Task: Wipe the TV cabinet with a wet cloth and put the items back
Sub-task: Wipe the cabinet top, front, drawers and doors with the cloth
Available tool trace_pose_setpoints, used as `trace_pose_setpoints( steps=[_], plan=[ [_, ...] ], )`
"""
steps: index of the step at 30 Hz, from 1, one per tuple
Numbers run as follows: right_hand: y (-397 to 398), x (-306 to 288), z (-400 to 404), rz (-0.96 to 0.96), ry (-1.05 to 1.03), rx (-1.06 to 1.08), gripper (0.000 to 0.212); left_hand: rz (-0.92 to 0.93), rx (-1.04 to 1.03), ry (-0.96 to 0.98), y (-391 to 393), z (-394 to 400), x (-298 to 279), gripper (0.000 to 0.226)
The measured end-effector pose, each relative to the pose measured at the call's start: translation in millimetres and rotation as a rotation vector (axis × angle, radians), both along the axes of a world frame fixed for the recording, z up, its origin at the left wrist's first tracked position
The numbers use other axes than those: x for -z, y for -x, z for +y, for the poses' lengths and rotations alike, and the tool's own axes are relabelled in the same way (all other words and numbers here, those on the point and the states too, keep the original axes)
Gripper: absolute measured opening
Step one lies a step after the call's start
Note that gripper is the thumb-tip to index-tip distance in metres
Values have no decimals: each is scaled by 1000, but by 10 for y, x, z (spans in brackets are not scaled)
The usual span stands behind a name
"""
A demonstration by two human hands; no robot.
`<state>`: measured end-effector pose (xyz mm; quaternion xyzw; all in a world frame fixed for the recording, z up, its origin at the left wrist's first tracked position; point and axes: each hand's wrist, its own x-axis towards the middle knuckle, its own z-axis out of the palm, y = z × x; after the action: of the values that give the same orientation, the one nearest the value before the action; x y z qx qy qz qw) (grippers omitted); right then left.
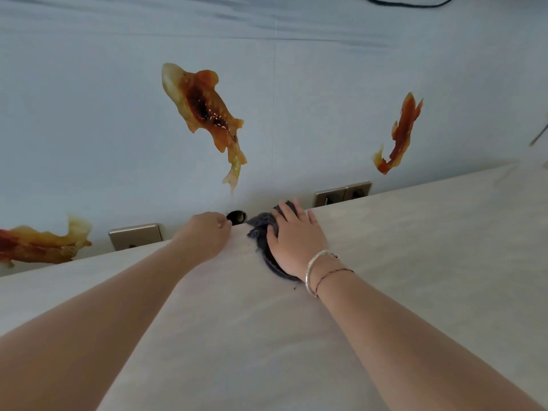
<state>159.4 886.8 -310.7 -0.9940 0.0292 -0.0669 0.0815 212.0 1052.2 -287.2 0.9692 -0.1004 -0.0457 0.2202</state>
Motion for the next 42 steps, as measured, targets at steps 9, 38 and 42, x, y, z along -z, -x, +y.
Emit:
trace_pose_setpoints(
  steps=[9,38,42],
  plan=[
    [-22,-77,-1310,66,89,308,50,-5,-130,-17,40,-119,-15,31],
    [421,-49,-2004,11,49,13,52,-1,-109,-105,374,-1230,-68,37],
    [487,-71,-2795,83,54,380,53,24,-76,-290,440,-1325,-64,42]
  ],
)
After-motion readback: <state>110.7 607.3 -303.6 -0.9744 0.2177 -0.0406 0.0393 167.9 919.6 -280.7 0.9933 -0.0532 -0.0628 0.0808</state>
